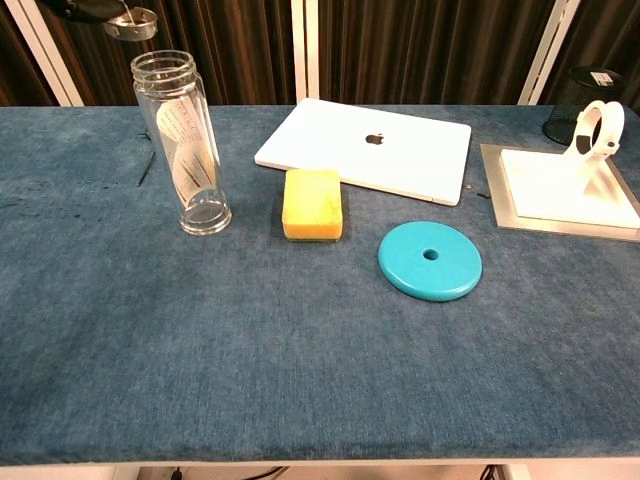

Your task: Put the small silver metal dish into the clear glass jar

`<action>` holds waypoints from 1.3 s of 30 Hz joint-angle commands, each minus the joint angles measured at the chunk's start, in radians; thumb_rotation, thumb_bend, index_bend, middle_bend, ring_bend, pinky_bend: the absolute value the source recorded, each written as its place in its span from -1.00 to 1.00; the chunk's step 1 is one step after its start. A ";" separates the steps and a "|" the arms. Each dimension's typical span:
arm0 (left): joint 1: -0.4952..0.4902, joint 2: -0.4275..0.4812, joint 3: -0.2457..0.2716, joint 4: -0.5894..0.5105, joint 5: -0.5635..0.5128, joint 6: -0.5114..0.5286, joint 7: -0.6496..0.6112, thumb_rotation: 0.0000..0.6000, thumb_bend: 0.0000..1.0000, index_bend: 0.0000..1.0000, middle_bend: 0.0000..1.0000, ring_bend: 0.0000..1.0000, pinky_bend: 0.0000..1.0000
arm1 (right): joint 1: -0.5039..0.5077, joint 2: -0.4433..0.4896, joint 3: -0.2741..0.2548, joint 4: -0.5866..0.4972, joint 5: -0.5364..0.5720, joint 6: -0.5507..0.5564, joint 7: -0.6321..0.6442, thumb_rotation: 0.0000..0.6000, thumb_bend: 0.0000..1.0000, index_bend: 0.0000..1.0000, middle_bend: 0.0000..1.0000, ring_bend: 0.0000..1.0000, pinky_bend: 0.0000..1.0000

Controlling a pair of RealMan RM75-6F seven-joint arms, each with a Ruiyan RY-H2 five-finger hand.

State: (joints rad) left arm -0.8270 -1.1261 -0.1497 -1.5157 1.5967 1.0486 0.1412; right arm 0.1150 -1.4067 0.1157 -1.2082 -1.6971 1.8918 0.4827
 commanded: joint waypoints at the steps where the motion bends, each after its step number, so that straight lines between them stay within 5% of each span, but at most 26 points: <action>1: -0.009 -0.010 -0.001 -0.001 0.000 -0.009 0.015 1.00 -0.21 0.18 -0.25 -0.43 -0.22 | 0.000 0.001 0.001 0.001 0.000 0.001 0.002 1.00 -0.23 -1.00 -1.00 -1.00 -0.83; 32: -0.029 -0.075 0.036 0.064 0.031 -0.012 0.062 1.00 -0.21 0.14 -0.25 -0.44 -0.23 | -0.003 0.006 0.009 0.012 0.021 -0.010 0.020 1.00 -0.23 -1.00 -1.00 -1.00 -0.83; 36: -0.028 -0.077 0.040 0.071 0.037 -0.007 0.066 1.00 -0.22 -0.02 -0.25 -0.43 -0.23 | -0.005 0.007 0.010 0.009 0.024 -0.011 0.018 1.00 -0.23 -1.00 -1.00 -1.00 -0.83; 39: -0.026 -0.075 0.042 0.073 0.039 -0.003 0.062 1.00 -0.23 -0.33 -0.25 -0.43 -0.24 | -0.005 0.007 0.011 0.008 0.023 -0.011 0.017 1.00 -0.23 -1.00 -1.00 -1.00 -0.83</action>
State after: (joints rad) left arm -0.8536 -1.2013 -0.1085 -1.4434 1.6350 1.0451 0.2037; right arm 0.1103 -1.3994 0.1265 -1.2007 -1.6740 1.8809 0.4995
